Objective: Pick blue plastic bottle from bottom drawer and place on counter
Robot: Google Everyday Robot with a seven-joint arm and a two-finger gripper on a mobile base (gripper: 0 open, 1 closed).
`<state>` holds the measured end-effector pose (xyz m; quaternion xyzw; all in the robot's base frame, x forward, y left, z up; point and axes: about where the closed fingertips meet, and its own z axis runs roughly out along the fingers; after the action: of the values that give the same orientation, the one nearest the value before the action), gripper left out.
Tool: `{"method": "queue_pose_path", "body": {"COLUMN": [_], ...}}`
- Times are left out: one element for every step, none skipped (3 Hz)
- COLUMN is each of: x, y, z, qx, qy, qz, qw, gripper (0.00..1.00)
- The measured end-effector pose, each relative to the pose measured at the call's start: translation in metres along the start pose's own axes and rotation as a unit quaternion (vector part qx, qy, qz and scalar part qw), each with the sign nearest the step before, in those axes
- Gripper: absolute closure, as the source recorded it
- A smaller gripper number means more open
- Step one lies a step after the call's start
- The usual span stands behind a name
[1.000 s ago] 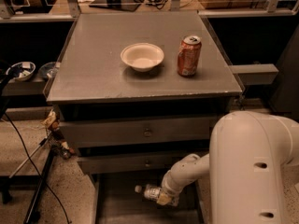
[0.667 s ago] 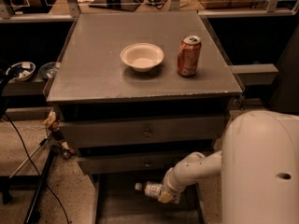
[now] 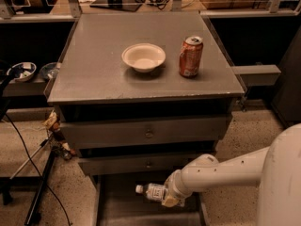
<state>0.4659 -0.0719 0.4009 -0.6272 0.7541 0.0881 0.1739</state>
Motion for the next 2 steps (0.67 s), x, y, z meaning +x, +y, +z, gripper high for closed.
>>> {"method": "queue_pose_path", "body": {"x": [-0.003, -0.012], "y": [-0.005, -0.009], "z": [-0.011, -0.039], "qx": [0.003, 0.020], "qy": [0.009, 0.010], "qz": [-0.003, -0.017], "qw": [0.9999, 0.9996], "gripper": [1.00, 1.00]}}
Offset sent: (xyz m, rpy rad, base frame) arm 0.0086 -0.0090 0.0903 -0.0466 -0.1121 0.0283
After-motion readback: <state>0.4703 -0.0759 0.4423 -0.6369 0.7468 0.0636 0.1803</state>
